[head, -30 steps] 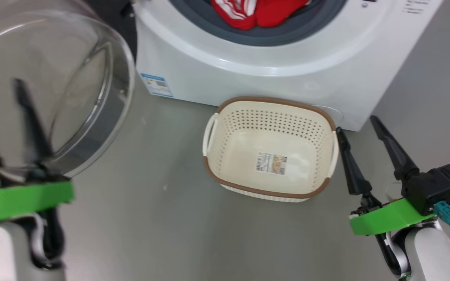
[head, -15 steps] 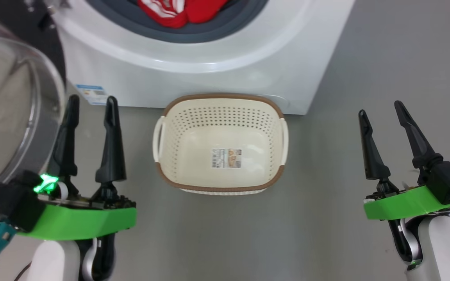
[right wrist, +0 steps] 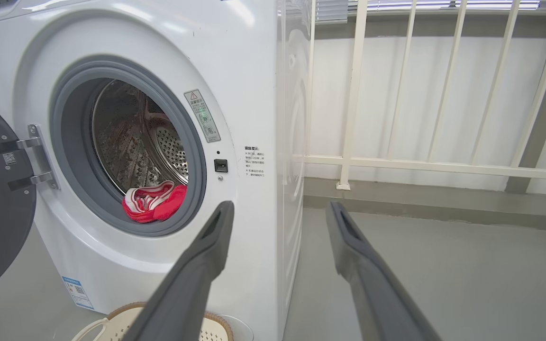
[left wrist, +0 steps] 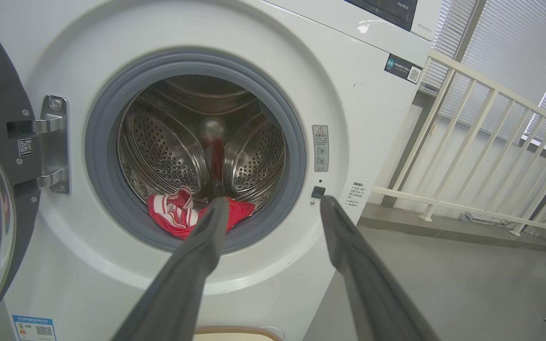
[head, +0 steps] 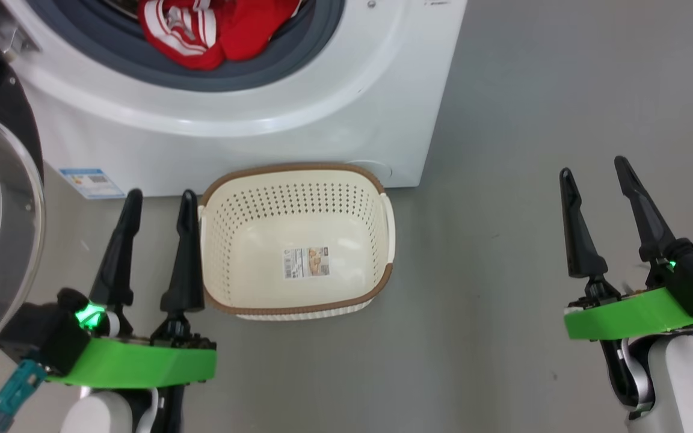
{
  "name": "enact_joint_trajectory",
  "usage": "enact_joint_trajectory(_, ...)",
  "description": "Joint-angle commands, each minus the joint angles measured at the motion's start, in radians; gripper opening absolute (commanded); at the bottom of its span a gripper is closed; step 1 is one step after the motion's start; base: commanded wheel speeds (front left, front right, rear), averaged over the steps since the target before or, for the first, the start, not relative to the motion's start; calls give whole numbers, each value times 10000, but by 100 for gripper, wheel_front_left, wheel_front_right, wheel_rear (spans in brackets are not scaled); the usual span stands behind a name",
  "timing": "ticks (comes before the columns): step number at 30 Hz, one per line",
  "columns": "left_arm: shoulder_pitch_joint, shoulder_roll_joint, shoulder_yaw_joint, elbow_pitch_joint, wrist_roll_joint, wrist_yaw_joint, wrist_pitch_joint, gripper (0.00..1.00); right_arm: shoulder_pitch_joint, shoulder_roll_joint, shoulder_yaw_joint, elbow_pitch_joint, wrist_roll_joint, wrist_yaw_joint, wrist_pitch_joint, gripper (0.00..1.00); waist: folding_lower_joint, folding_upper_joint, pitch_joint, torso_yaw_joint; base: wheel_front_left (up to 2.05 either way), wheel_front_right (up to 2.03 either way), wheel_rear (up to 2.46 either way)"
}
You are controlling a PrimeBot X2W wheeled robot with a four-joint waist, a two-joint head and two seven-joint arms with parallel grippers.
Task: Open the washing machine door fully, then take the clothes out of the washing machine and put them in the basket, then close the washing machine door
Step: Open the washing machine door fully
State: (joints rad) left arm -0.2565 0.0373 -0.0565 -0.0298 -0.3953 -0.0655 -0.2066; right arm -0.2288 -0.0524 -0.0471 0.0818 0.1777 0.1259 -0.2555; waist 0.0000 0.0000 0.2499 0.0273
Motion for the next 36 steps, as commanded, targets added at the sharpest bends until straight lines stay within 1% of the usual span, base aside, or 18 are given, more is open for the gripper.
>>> enact_joint_trajectory(1, 151, 227, 275, -184, -67, 84, 60, 100, 122, 22, 195, -283, 57, 48, -61, 100, 0, 0, -302, -243, 0, 0, 0)
enact_joint_trajectory(7, 602, 324, 385, 12, -149, 153, 70, 100, 530, 22, 227, -262, 129, 48, -61, 100, 0, 0, -802, -481, 0, 0, 0)
enact_joint_trajectory(12, 996, 471, 363, 110, -235, 54, 116, 100, 814, 22, 241, -252, 174, 48, -62, 100, 0, 0, -1104, -620, 0, 0, 0)
enact_joint_trajectory(22, 1575, 529, 447, 352, -375, 62, -7, 100, 1249, 22, 173, -319, 196, 48, -62, 100, 0, 0, -1437, -802, 0, 0, 0)
enact_joint_trajectory(36, 2256, 677, 590, 472, -503, 182, -30, 100, 1816, 22, 116, -223, 62, 48, -62, 100, 0, 0, -2152, -1010, 0, 0, 0)
